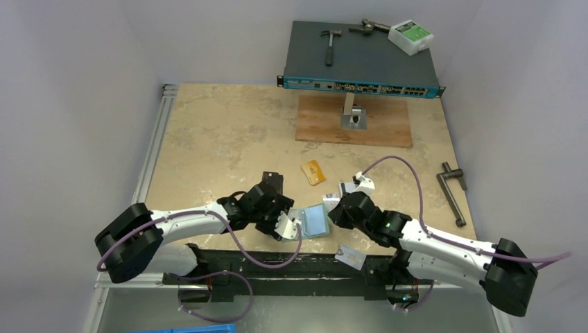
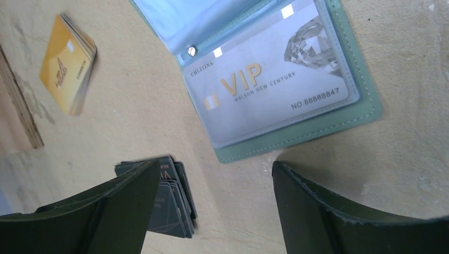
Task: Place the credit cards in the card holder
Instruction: Close the card holder at the center of the board.
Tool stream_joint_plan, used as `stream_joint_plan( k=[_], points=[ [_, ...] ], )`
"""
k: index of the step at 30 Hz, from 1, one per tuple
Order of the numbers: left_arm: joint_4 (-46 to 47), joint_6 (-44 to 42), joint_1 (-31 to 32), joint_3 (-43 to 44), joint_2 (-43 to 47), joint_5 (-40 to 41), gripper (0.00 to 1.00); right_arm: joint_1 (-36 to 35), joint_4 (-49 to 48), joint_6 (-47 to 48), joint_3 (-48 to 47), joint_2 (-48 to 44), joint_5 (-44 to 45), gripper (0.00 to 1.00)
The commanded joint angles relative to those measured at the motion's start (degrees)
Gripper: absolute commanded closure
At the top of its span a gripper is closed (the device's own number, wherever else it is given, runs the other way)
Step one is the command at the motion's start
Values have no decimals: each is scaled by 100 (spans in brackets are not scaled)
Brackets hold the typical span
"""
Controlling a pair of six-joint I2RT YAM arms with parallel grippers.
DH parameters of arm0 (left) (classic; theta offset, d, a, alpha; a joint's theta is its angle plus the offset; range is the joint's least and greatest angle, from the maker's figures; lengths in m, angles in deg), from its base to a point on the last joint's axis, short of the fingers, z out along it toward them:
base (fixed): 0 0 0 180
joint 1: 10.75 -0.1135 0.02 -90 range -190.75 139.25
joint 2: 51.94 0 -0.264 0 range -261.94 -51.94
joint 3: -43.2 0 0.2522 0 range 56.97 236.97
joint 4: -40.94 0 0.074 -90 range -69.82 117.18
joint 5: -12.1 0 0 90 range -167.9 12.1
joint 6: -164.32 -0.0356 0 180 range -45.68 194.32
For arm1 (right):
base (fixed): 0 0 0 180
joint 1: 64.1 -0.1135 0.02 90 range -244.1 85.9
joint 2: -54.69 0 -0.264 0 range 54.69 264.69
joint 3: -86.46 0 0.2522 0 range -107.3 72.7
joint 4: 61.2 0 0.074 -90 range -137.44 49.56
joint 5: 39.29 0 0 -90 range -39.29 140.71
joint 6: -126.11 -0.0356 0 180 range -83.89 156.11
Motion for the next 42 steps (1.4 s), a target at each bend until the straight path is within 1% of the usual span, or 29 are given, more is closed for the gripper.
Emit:
stream_joint_plan(
  k=[1, 6, 8, 14, 21, 27, 30, 35, 42],
  points=[
    [591, -510, 245, -243, -185, 94, 23, -37, 10, -123, -52, 187, 25, 100],
    [656, -572, 347, -327, -169, 89, 25, -32, -111, -116, -30, 354, -50, 100],
    [656, -408, 349, -243, -128, 99, 26, -36, -205, -109, -3, 429, -85, 100],
    [473, 266, 347, 194, -71, 165, 36, -32, -497, -69, 33, 625, -261, 100],
    [270, 673, 345, 642, -156, 22, 39, -36, -848, 104, -41, 919, -492, 100],
    [215, 878, 347, 778, -151, -44, 39, -35, -1203, 219, -83, 1243, -712, 100],
    [167, 965, 347, 853, -141, -74, 40, -36, -1329, 306, -155, 1463, -859, 100],
    [90, 1193, 352, 1028, -152, -105, 41, -36, -1904, 540, -326, 1846, -1217, 100],
    [-77, 1425, 338, 1301, -151, -45, 44, -34, -2186, 762, -612, 2425, -1565, 100]
  ],
)
